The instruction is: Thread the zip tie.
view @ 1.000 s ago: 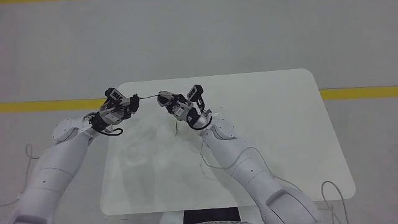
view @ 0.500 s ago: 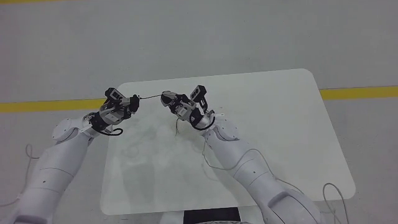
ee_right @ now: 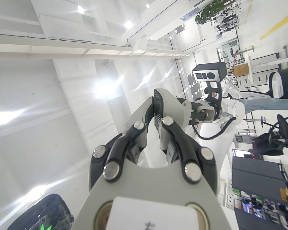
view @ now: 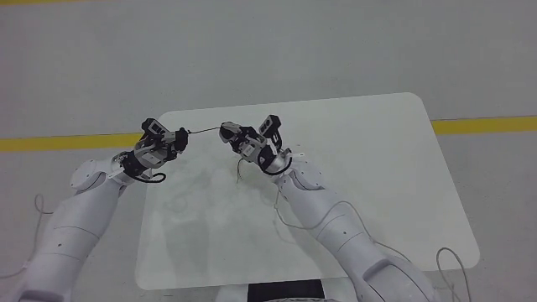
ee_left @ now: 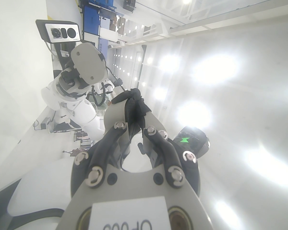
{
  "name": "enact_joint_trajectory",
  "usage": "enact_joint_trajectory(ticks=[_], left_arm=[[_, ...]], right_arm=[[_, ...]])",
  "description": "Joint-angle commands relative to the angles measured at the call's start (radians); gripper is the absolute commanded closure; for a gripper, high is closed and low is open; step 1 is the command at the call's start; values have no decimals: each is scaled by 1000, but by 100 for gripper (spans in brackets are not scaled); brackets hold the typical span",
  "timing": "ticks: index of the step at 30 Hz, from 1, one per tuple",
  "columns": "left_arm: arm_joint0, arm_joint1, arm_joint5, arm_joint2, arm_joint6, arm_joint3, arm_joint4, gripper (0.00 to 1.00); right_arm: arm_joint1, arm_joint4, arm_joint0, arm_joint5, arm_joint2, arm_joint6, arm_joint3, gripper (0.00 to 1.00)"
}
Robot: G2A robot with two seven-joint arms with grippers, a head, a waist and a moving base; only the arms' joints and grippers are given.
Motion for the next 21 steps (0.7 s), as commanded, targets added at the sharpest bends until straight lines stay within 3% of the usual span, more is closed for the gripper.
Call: enact_joint_trajectory(ticks=[1,21], left_arm=[[0,0,0,0,0,0,0,100],[0,0,0,0,0,0,0,100]], right_arm=[[2,0,-1,0,2,-1,-1,100],[14,0,-13,-1,12,-11,-17,100]])
